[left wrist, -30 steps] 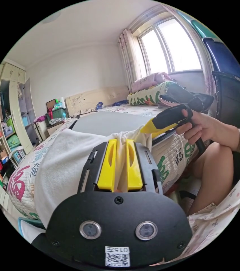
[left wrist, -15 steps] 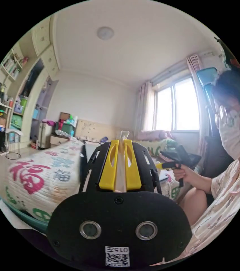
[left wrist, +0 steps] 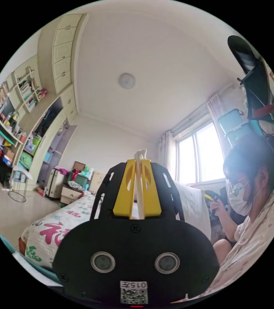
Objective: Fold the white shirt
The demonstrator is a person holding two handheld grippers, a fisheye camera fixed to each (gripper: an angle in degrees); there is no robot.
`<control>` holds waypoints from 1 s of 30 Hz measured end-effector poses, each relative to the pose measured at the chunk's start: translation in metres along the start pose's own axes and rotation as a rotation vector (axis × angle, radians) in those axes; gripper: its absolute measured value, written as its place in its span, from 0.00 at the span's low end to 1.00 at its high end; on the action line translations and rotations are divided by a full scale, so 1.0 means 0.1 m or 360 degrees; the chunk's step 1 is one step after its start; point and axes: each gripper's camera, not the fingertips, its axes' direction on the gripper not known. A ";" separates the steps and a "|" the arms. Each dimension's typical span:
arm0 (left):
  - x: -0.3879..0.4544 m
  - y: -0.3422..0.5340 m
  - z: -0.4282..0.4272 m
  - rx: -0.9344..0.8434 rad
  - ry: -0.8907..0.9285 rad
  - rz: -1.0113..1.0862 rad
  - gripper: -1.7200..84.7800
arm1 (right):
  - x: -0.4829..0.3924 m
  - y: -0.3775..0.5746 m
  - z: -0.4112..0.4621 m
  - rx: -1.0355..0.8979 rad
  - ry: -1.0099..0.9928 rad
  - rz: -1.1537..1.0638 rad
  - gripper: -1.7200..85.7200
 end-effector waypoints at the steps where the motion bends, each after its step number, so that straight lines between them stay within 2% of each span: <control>1: 0.07 -0.07 0.17 0.0008 0.0064 0.0012 0.03 | -0.11 -0.13 -0.07 0.0035 0.0072 -0.0059 0.08; 6: 0.19 -0.14 1.20 -0.0064 0.0160 0.0042 0.03 | -0.13 -0.51 -0.03 0.0099 0.0325 -0.0125 0.08; 11: -0.08 0.29 2.61 -0.0345 0.0104 -0.0083 0.03 | 0.53 -0.58 0.64 -0.0050 0.0561 -0.0012 0.08; 16: -0.37 1.31 4.22 -0.0861 -0.0196 -0.0104 0.03 | 1.98 -0.16 1.98 -0.0517 0.0784 0.0274 0.08; 19: -0.38 1.80 4.89 -0.1092 -0.0255 -0.0072 0.03 | 2.65 0.20 2.62 -0.0753 0.0861 0.0414 0.08; 30: -0.55 2.24 6.00 -0.1351 -0.0534 -0.0007 0.04 | 3.41 0.16 3.83 -0.1038 0.1050 0.0211 0.08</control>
